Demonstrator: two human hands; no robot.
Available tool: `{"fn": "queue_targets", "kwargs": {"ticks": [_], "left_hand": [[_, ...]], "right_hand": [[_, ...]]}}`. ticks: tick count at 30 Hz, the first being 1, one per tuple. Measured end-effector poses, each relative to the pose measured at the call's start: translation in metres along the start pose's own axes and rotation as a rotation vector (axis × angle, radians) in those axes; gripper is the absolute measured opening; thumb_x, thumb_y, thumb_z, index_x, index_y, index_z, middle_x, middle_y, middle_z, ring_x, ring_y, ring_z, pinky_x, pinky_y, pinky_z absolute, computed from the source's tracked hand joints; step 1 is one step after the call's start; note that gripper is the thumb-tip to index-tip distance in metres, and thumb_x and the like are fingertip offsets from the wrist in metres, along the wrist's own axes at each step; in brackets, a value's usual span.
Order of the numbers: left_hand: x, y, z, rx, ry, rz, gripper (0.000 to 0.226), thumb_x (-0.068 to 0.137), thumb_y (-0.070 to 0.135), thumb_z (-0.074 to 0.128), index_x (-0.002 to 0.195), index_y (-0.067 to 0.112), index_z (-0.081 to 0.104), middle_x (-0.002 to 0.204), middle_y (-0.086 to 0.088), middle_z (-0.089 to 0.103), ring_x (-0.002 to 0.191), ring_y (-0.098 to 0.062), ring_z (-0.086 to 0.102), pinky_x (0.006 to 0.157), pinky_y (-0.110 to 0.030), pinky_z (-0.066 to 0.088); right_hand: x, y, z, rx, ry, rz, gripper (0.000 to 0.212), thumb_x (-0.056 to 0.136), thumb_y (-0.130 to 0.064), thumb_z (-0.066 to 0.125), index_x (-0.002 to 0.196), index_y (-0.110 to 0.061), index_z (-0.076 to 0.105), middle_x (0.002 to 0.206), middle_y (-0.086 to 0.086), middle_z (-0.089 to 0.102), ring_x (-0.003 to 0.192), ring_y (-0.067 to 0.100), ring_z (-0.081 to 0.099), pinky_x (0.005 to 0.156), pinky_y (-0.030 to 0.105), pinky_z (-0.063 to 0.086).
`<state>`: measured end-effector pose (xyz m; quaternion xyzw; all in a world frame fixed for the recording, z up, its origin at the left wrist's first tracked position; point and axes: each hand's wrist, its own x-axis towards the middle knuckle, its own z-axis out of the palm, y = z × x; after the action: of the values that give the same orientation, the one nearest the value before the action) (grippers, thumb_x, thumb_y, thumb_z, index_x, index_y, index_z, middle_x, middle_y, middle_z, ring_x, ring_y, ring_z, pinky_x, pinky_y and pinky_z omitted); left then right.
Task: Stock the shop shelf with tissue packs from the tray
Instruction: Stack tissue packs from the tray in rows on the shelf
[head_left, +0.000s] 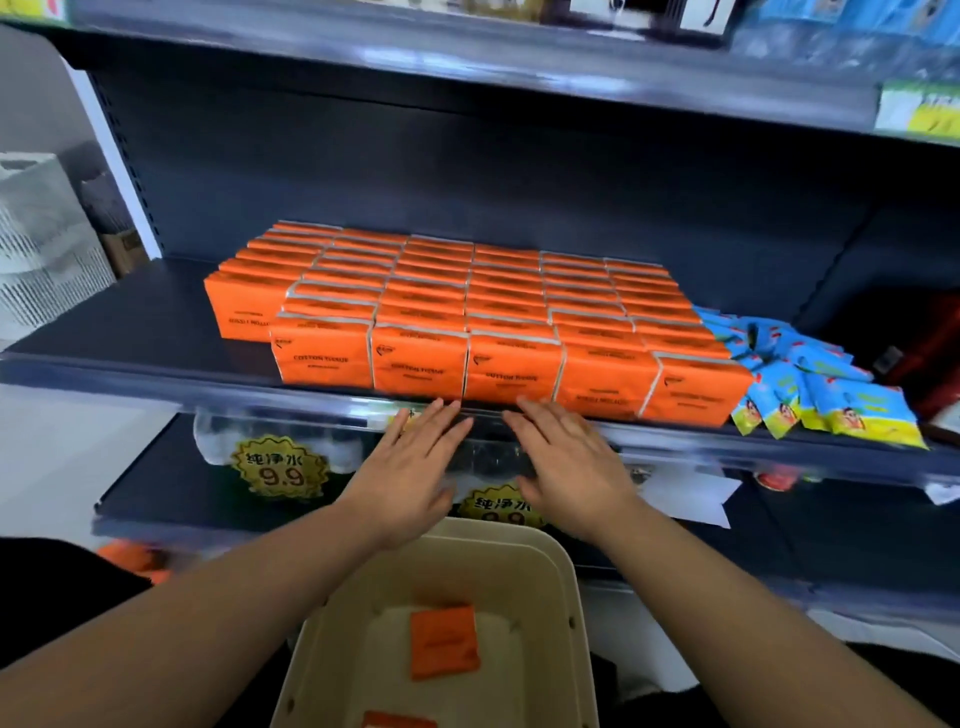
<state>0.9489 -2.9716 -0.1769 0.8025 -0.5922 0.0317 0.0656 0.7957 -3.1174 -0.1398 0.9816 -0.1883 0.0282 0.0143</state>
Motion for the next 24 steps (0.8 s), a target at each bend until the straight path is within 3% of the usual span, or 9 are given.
{"fn": "queue_targets", "kwargs": {"ticks": [7,17,24], "left_hand": [[-0.032,0.002,0.074,-0.104,-0.255,-0.123,0.080,0.095,0.042,0.044,0.154,0.017,-0.003,0.162,0.000,-0.004,0.148,-0.016,-0.010,0.121,-0.036,-0.003],[-0.092,0.019,0.173,-0.119,-0.632,-0.200,0.086,0.095,0.042,0.043,0.152,0.010,-0.013,0.161,-0.008,-0.012,0.148,-0.023,-0.014,0.118,-0.038,-0.009],[-0.098,0.024,0.207,-0.175,-0.745,-0.249,0.083,0.097,0.044,0.041,0.152,0.012,-0.012,0.162,-0.006,-0.011,0.148,-0.021,-0.012,0.121,-0.040,-0.002]], "right_hand": [[-0.022,-0.014,0.068,0.027,-0.199,0.005,0.071,0.094,-0.025,0.050,0.154,-0.023,0.011,0.163,0.000,0.005,0.150,0.022,0.001,0.121,0.044,-0.002],[-0.053,-0.044,0.180,0.049,-0.509,-0.063,0.065,0.096,-0.022,0.042,0.154,-0.021,0.012,0.162,0.006,0.009,0.148,0.028,0.005,0.121,0.048,-0.002],[-0.053,-0.050,0.235,0.080,-0.640,-0.007,0.065,0.096,-0.021,0.039,0.154,-0.022,0.011,0.163,0.005,0.004,0.148,0.029,0.006,0.120,0.047,0.005]]}}
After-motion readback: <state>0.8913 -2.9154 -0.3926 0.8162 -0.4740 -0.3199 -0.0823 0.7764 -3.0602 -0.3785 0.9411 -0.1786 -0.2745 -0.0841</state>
